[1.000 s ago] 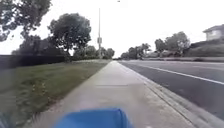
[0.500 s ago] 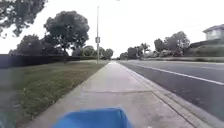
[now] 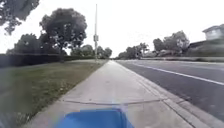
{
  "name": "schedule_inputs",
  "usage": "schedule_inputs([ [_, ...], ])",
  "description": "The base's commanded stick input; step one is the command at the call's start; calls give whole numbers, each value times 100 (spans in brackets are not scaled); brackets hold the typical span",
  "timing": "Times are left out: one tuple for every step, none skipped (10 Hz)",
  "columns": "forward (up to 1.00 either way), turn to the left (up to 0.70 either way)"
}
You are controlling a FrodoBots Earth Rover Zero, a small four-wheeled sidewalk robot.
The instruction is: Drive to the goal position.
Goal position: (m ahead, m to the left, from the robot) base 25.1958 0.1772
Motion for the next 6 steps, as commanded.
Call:
schedule_inputs([
  [100, 0],
  [100, 27],
  [100, 27],
  [100, 27],
  [100, 27],
  [100, 27],
])
